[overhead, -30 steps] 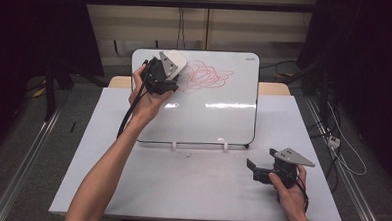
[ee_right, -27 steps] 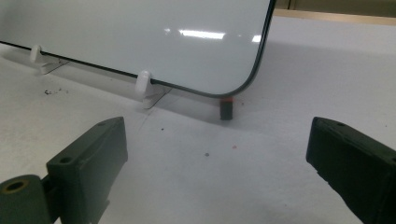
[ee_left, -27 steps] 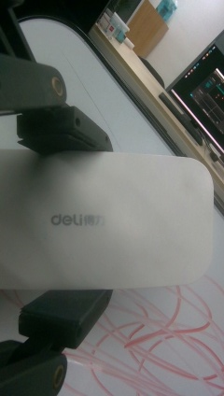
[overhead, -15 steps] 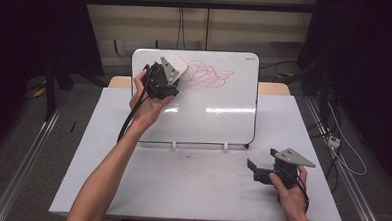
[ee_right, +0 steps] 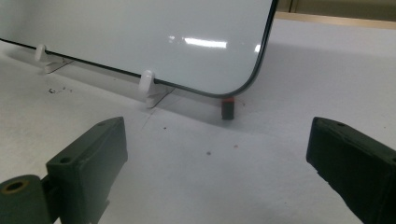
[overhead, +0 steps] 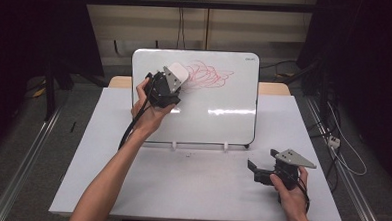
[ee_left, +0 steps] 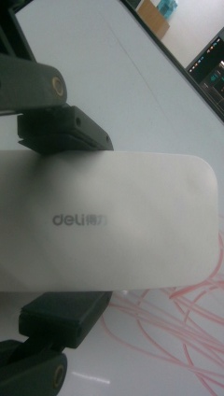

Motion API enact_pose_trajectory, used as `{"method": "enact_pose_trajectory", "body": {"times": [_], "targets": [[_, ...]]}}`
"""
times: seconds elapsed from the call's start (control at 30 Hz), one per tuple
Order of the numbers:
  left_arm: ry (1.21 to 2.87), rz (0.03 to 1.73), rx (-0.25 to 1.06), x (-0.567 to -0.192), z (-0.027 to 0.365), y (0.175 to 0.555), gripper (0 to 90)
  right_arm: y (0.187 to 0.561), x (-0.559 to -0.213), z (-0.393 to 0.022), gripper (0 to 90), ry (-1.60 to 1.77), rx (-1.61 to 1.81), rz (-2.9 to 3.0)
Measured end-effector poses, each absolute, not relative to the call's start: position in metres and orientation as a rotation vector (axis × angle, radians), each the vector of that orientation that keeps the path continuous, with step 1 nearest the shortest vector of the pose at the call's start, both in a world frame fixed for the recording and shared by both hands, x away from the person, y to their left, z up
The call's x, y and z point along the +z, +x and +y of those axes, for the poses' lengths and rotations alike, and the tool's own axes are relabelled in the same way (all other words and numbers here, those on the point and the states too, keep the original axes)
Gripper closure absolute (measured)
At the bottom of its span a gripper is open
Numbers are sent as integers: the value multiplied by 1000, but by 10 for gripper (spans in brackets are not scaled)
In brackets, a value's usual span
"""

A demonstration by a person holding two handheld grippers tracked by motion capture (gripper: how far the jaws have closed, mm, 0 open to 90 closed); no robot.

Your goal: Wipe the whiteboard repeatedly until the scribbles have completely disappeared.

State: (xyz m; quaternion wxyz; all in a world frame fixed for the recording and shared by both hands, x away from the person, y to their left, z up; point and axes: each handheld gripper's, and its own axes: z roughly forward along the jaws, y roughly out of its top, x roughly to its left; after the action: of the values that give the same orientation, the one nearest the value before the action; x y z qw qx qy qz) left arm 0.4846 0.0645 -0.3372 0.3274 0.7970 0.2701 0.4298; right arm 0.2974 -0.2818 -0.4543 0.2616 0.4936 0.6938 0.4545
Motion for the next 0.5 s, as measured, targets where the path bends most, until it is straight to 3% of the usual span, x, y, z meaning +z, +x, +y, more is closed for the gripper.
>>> {"method": "enact_pose_trajectory", "body": {"times": [0.5], "targets": [[2124,639,1144,-359,50,463,311,299,-454,-280,54,1337,1227,1881]]}}
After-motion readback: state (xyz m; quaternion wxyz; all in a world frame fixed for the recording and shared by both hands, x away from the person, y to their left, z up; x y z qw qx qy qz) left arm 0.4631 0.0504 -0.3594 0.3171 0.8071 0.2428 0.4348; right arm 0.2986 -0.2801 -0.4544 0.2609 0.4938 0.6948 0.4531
